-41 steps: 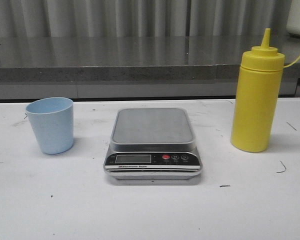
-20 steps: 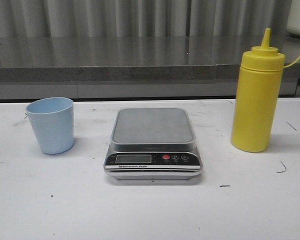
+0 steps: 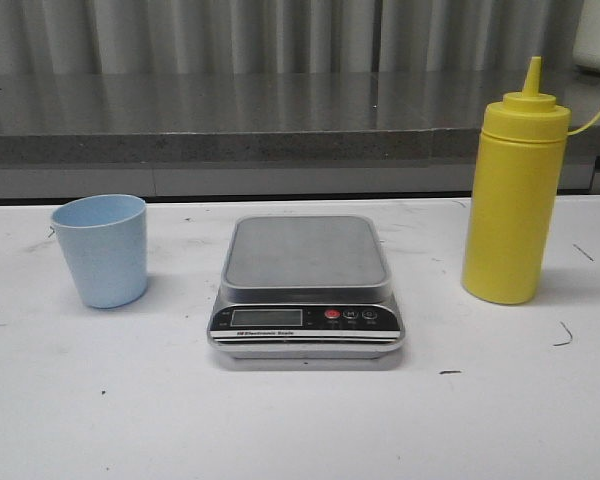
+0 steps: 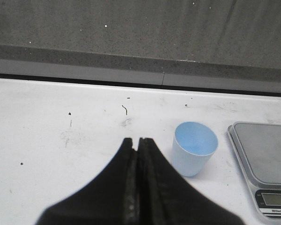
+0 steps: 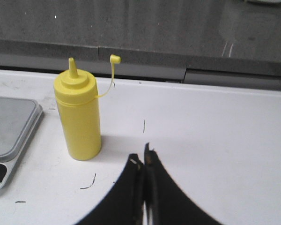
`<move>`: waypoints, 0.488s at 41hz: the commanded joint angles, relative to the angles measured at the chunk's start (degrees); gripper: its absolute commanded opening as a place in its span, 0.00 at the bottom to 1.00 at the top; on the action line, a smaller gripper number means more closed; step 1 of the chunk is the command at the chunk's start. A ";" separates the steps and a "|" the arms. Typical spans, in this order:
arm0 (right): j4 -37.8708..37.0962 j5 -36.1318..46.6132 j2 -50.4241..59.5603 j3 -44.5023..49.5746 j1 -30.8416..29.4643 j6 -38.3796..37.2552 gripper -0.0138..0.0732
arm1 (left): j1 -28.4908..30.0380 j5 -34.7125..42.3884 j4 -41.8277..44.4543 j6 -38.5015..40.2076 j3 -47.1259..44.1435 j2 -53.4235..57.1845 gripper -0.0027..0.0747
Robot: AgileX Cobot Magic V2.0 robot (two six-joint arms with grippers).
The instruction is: Pour seasoning into cup on scale with both arms
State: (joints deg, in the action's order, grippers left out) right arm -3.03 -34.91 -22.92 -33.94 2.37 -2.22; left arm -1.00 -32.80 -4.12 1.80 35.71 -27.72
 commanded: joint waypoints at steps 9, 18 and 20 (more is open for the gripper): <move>-0.43 1.80 -4.49 0.50 0.02 0.91 0.09 | -0.01 4.02 -0.87 0.13 1.41 -4.98 0.01; -0.42 1.18 -4.62 0.55 0.02 0.91 0.45 | -0.01 3.81 -0.87 0.13 1.41 -8.86 0.23; -0.42 1.18 -4.62 0.55 0.02 0.91 0.55 | -0.01 3.70 -0.87 0.13 1.55 -9.66 0.36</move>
State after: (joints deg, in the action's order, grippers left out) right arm -3.03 -37.38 -26.81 -32.03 2.37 -1.97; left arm -1.00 -32.80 -4.24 1.80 35.71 -35.87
